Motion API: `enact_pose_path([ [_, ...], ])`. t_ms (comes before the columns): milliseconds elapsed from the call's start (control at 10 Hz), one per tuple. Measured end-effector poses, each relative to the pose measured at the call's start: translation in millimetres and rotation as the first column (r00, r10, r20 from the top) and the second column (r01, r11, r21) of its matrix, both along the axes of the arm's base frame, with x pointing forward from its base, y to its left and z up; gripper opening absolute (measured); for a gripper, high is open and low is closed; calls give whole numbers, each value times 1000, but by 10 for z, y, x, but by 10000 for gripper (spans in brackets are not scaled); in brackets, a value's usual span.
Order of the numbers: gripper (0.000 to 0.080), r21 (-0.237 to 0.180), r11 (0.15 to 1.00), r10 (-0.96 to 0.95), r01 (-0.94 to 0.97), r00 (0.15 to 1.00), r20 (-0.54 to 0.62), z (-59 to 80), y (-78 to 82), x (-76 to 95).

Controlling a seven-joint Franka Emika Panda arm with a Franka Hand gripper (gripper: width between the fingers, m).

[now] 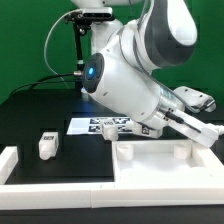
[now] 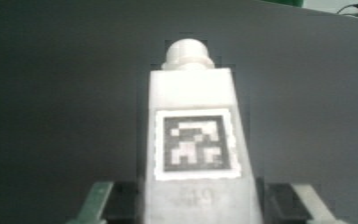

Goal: Assemble one leg

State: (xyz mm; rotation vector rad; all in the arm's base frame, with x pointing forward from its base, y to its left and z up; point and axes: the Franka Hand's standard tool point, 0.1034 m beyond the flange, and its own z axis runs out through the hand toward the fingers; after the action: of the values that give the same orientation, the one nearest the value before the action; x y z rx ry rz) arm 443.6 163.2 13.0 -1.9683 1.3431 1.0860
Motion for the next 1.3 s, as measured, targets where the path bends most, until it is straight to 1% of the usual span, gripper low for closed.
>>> enact_pose_path([
  [100, 284, -6, 1000, 29, -28, 999, 20, 86, -105, 34],
  [200, 284, -3, 999, 34, -34, 997, 63, 264, -255, 113],
  [300, 284, 8, 1000, 21, -22, 995, 99, 473, -408, 180],
  [400, 284, -32, 998, 49, -45, 990, 131, 665, -537, 247],
  [500, 284, -87, 993, 93, -78, 978, 185, 868, -589, 349],
  [600, 284, -172, 984, 90, -49, 966, 242, 830, -582, 418],
  [700, 284, -216, 976, 96, -39, 960, 262, 824, -543, 410],
  [800, 285, -240, 970, 97, -28, 955, 281, 843, -531, 430],
  [900, 285, -300, 954, 110, -9, 940, 322, 854, -569, 495],
  [1000, 285, -343, 938, 180, -45, 911, 372, 979, -686, 560],
  [1100, 285, -374, 926, 217, -53, 885, 413, 1154, -847, 674],
  [1200, 285, -447, 891, 299, -81, 846, 442, 1277, -940, 803],
  [1300, 285, -508, 853, 389, -121, 796, 464, 1408, -912, 975],
])
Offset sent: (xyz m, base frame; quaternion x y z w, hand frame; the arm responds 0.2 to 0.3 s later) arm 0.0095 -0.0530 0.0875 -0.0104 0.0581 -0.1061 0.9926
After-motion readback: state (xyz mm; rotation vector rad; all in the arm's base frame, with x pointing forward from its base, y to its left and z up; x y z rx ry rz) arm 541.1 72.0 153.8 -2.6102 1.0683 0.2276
